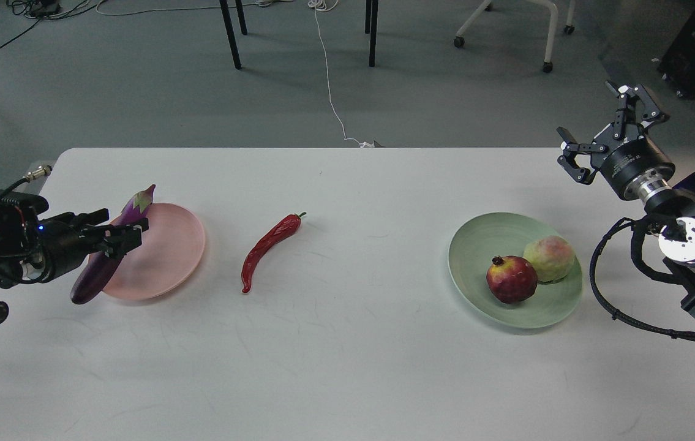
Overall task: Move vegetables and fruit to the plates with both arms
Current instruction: 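Move the left gripper to the red chili pepper and grasp it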
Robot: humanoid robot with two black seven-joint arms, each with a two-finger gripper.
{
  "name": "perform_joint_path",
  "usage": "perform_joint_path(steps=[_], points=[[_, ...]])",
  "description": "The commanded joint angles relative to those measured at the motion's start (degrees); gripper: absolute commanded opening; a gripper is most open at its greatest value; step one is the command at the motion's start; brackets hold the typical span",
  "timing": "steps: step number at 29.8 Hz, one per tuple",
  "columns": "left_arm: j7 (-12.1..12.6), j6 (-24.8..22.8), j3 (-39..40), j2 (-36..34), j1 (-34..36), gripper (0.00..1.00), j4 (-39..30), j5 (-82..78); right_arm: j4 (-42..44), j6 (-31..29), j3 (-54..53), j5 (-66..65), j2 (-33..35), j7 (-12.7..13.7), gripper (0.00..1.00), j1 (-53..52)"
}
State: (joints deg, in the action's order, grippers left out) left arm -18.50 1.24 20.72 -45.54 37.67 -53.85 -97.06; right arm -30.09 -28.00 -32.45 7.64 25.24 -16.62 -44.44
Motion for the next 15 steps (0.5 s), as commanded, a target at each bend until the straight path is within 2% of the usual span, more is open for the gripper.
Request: perform_joint_path(steps=[1, 6, 10, 15], points=[[0.48, -0.44, -1.82, 4.48, 5.65, 0.83, -0.02, -1.63, -0.15, 0.0, -0.16, 0.0, 0.34, -0.6, 0.99, 0.49], [4.26, -0.45, -10.51, 10.36, 11.63, 0.82, -0.02, -5.77, -0.15, 0.0, -0.33, 0.0, 0.69, -0.6, 0.99, 0.49], [4.7, -0.45, -13.69, 15.03, 11.82, 0.77, 0.15, -5.86, -0.15, 0.0, -0.42, 0.0, 0.69, -0.6, 0.99, 0.49], [4.79, -0.45, -15.27, 20.39, 10.85, 0.64, 3.75, -6.03, -0.15, 0.0, -0.42, 0.0, 0.78, -0.6, 0.99, 0.49]])
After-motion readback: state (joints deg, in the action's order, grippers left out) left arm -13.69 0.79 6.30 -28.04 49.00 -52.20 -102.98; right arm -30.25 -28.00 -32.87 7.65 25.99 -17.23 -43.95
